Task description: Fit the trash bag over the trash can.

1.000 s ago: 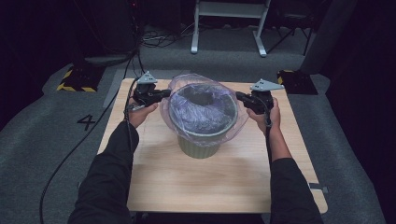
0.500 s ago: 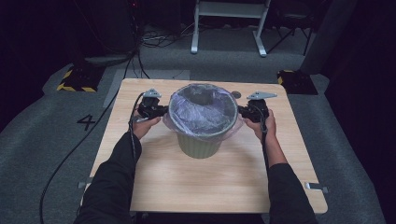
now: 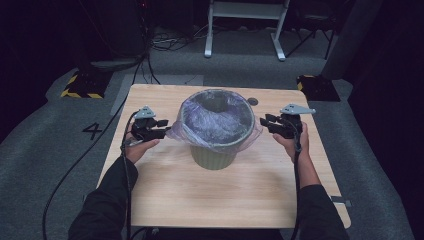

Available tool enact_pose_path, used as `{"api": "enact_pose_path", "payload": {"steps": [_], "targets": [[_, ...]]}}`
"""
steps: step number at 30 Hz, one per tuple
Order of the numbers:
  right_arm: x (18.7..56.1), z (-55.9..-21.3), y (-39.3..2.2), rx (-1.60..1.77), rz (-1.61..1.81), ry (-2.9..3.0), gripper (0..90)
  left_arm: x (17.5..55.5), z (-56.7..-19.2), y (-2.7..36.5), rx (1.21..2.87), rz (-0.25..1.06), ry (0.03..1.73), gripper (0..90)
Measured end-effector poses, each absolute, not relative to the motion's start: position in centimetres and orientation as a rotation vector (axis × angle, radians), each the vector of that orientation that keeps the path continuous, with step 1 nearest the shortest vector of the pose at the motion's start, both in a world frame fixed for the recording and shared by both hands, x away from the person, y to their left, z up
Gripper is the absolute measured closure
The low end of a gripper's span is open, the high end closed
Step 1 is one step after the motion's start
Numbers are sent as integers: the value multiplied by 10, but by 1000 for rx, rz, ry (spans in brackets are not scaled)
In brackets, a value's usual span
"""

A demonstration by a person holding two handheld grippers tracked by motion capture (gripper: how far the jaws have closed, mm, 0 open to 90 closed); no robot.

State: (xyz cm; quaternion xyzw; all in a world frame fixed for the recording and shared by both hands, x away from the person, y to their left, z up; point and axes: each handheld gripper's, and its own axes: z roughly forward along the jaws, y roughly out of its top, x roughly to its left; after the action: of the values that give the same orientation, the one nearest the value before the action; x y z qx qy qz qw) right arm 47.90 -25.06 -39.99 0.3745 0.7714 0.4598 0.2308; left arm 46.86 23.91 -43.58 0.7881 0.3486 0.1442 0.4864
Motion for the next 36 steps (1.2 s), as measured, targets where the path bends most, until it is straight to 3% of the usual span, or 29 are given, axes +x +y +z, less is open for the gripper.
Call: {"api": "enact_pose_path", "payload": {"steps": [4,9,16,18,20,25,28,32,33,36], "targets": [[468,-386,-261,983,1255,2114,425,452,-420,254,1870,402,838,289],[451,-371,-268,882,1317,2097,323,432,-402,260,1847,411,732,200],[414,-367,-251,647,1339,2195,241,411,-396,225,1952,389,558,170],[404,-371,-242,572,1322,2239,228,408,-396,214,1984,412,543,212],[396,-375,-233,516,1328,2266,227,408,-397,207,2003,445,549,380],[392,-390,-214,489,1287,2277,216,418,-403,198,2012,444,575,550],[394,-399,-204,488,1230,2271,276,423,-408,193,2023,428,563,690],[396,-405,-200,486,1197,2256,581,425,-415,187,2049,433,545,848],[397,-406,-201,496,1203,2250,681,426,-417,186,2052,427,544,870],[399,-408,-201,503,1155,2242,861,426,-422,185,2053,417,550,888]]}}
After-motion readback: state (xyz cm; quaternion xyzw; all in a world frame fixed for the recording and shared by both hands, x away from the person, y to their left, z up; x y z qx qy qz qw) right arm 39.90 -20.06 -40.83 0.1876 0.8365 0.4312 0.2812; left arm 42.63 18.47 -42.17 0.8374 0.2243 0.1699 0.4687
